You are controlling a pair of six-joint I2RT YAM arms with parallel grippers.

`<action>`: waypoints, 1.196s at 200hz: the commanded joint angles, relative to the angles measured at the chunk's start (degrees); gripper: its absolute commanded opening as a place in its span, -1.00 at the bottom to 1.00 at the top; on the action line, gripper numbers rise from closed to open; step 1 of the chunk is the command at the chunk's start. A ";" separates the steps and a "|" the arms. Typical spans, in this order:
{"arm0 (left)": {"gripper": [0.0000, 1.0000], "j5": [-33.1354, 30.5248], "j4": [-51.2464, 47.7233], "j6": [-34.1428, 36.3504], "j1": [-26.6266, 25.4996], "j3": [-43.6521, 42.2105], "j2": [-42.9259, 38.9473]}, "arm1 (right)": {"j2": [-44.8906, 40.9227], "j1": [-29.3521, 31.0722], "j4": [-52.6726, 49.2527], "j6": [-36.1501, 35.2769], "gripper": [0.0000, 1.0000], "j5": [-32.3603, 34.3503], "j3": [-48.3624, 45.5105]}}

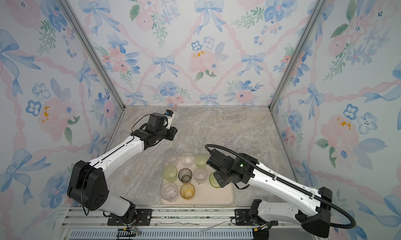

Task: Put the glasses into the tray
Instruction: 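Carry the green glass to the tray corner nearest the robot and lower it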

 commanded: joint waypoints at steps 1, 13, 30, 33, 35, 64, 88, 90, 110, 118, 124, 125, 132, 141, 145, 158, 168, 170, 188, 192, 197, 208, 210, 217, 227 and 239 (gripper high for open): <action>-0.23 -0.59 -0.01 -0.65 -0.26 -0.43 -1.42 | -1.08 2.86 4.83 6.11 -1.00 -3.01 -3.36; -0.22 -0.62 -0.04 -0.65 -0.25 -0.28 -1.37 | -0.56 4.16 7.47 7.48 -1.00 -4.47 -5.28; -0.23 -0.32 -0.05 -0.65 -0.33 -0.09 -1.16 | 1.12 5.15 10.16 7.88 -1.00 -5.32 -6.57; -0.23 -0.25 -0.05 -0.65 -0.37 -0.04 -1.11 | 1.51 5.24 10.45 7.89 -1.00 -5.27 -6.63; -0.23 -0.24 -0.05 -0.60 -0.35 -0.02 -1.06 | 1.80 5.25 10.67 7.89 -1.00 -5.26 -6.69; -0.22 0.02 -0.05 -0.39 -0.46 0.11 -0.76 | 4.96 5.42 14.05 7.36 -1.00 -7.15 -7.48; -0.22 -0.19 -0.05 -0.21 -0.51 -0.09 -1.06 | 6.80 5.52 15.62 7.02 -1.00 -8.07 -7.92; -0.22 -0.18 -0.05 -0.17 -0.45 -0.10 -1.00 | 6.97 5.52 15.61 6.97 -1.00 -8.07 -7.94; -0.22 -0.11 -0.05 -0.03 -0.47 -0.37 -0.98 | 8.64 5.52 15.82 6.36 -1.00 -8.29 -7.77; -0.22 -0.16 -0.05 -0.03 -0.46 -0.49 -1.00 | 9.28 5.52 16.11 6.14 -1.00 -8.57 -7.74; -0.22 -0.10 -0.02 -0.03 -0.45 -0.48 -0.96 | 9.66 5.52 16.24 6.02 -1.00 -8.69 -7.72; -0.22 -0.10 -0.03 -0.03 -0.39 -0.45 -0.97 | 9.81 5.52 16.26 5.99 -1.00 -8.73 -7.74; -0.22 -0.10 -0.05 0.04 -0.37 -0.57 -0.99 | 10.40 5.52 16.37 5.79 -1.00 -8.73 -7.68; -0.22 -0.10 -0.05 0.06 -0.35 -0.54 -0.95 | 11.07 5.46 16.56 5.54 -1.00 -8.77 -7.68; -0.22 -0.14 0.00 0.13 -0.35 -0.62 -0.93 | 11.43 5.43 16.64 5.44 -1.00 -8.78 -7.68; -0.22 -0.13 -0.05 0.21 -0.36 -0.63 -0.98 | 12.26 5.28 16.89 5.21 -1.00 -8.78 -7.59; -0.22 -0.19 -0.05 0.21 -0.40 -0.77 -0.99 | 12.96 5.10 17.15 4.97 -1.00 -8.83 -7.74; -0.22 -0.16 -0.05 0.23 -0.40 -0.78 -0.98 | 13.06 5.09 17.25 4.92 -1.00 -8.79 -7.80; -0.22 -0.20 -0.05 0.41 -0.37 -0.80 -1.21 | 14.02 4.65 17.79 4.66 -1.00 -9.04 -7.81; -0.21 -0.23 -0.05 0.41 -0.34 -0.94 -1.10 | 14.20 4.58 18.00 4.63 -1.00 -9.04 -7.85; -0.22 -0.27 -0.05 0.37 -0.35 -0.87 -1.18 | 14.39 4.52 18.24 4.48 -1.00 -9.04 -7.85; -0.21 -0.33 -0.05 0.49 -0.36 -1.02 -1.18 | 14.87 4.30 18.60 4.28 -1.00 -9.28 -7.84; -0.21 -0.29 -0.09 0.49 -0.34 -1.08 -1.29 | 14.94 4.25 18.62 4.22 -1.00 -9.23 -7.85; -0.21 -0.27 -0.06 0.52 -0.31 -1.15 -1.35 | 15.27 4.07 18.78 4.07 -1.00 -9.22 -7.89; -0.21 -0.33 -0.05 0.58 -0.23 -1.30 -1.48 | 15.73 3.86 18.86 3.93 -1.00 -9.30 -7.99; -0.21 -0.29 -0.06 0.67 -0.12 -1.39 -1.55 | 16.10 3.60 18.99 3.63 -1.00 -9.30 -8.11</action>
